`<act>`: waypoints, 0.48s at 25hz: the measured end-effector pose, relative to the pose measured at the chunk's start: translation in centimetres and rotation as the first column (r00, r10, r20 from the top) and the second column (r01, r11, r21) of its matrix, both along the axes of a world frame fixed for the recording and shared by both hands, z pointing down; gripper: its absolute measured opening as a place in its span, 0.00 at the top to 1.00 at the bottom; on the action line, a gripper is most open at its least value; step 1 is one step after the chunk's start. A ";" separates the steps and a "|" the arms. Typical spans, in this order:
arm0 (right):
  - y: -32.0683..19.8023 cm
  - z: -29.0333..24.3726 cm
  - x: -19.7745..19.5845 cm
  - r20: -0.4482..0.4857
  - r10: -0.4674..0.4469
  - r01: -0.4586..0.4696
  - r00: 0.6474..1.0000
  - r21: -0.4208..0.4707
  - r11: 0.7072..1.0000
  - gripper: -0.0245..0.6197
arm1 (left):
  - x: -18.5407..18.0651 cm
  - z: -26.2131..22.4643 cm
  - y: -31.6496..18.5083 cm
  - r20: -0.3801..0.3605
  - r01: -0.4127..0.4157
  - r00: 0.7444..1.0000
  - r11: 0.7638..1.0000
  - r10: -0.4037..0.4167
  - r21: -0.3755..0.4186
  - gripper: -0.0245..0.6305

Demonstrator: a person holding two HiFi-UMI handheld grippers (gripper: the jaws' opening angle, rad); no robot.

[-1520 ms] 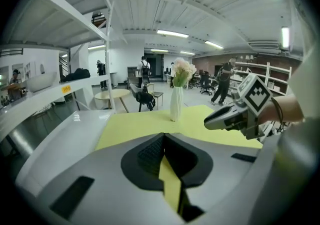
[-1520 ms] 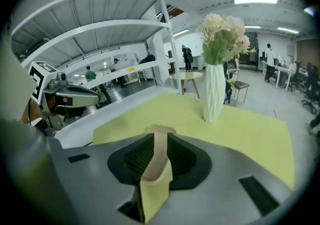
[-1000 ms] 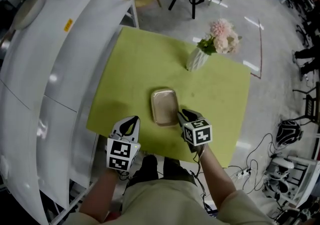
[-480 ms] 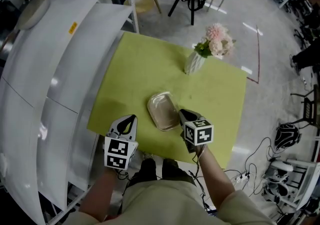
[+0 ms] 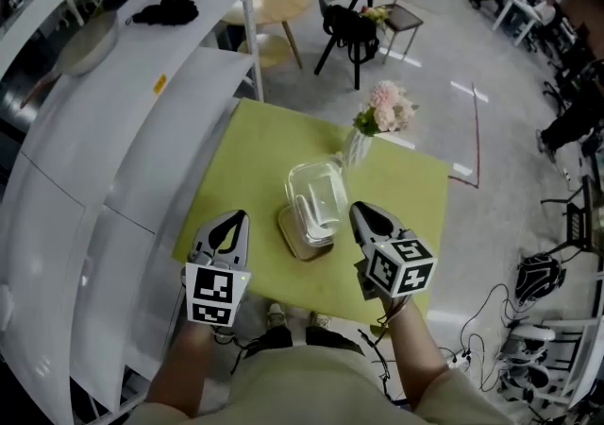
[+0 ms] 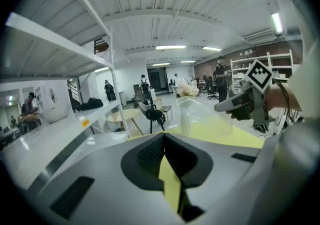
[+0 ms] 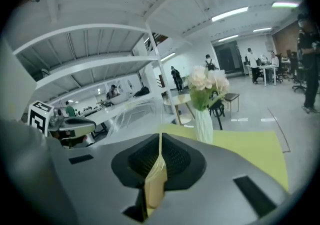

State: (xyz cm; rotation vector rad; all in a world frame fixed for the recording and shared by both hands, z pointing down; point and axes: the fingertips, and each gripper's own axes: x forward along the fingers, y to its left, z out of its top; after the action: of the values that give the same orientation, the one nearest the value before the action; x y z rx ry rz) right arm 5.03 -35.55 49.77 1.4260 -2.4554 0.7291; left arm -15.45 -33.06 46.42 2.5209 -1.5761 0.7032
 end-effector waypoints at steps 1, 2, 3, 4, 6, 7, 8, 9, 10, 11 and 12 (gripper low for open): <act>0.2 -1.9 0.1 0.019 0.007 -0.008 1.000 0.032 0.999 0.93 | 0.0 -1.4 0.1 0.007 -0.003 1.000 0.999 0.002 0.032 0.95; 0.5 -3.8 0.2 0.034 0.013 -0.015 0.999 0.066 0.998 0.93 | 0.0 -2.7 0.2 0.006 -0.007 1.000 0.998 0.006 0.062 0.96; 0.8 -5.6 0.3 0.049 0.018 -0.022 0.999 0.100 0.995 0.93 | 0.1 -4.1 0.3 -0.001 -0.011 1.000 0.996 0.012 0.089 0.95; 1.1 -7.2 0.4 0.061 0.021 -0.029 0.998 0.132 0.991 0.93 | 0.3 -5.4 0.5 -0.011 -0.017 1.000 0.993 0.018 0.115 0.95; 2.1 -10.3 0.7 0.081 0.024 -0.039 0.996 0.191 0.981 0.93 | 0.8 -8.0 0.9 -0.028 -0.029 0.999 0.986 0.034 0.167 0.95; 2.6 -11.7 0.9 0.088 0.023 -0.042 0.996 0.220 0.975 0.93 | 1.0 -9.3 1.2 -0.036 -0.035 0.998 0.981 0.042 0.193 0.95; 3.1 -13.1 1.0 0.095 0.021 -0.044 0.995 0.248 0.968 0.93 | 1.2 -10.6 1.5 -0.043 -0.040 0.998 0.975 0.051 0.220 0.95; 3.6 -14.4 1.1 0.099 0.018 -0.045 0.995 0.276 0.960 0.93 | 1.4 -11.8 1.8 -0.048 -0.045 0.997 0.968 0.059 0.247 0.95; 4.2 -15.7 1.2 0.100 0.015 -0.045 0.995 0.304 0.952 0.93 | 1.6 -13.1 2.1 -0.053 -0.050 0.996 0.961 0.066 0.272 0.95; 4.8 -16.8 1.2 0.097 0.012 -0.044 0.995 0.332 0.942 0.93 | 1.7 -14.2 2.5 -0.059 -0.053 0.996 0.954 0.073 0.295 0.95; 5.5 -17.9 1.3 0.091 0.010 -0.042 0.996 0.361 0.932 0.93 | 1.8 -15.3 3.0 -0.071 -0.054 0.994 0.948 0.080 0.315 0.96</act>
State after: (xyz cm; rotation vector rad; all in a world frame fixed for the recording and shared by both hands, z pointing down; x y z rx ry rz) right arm 6.30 -30.05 31.85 1.5797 -2.7523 0.3574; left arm -13.60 -30.10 31.07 2.7937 -1.6979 0.3712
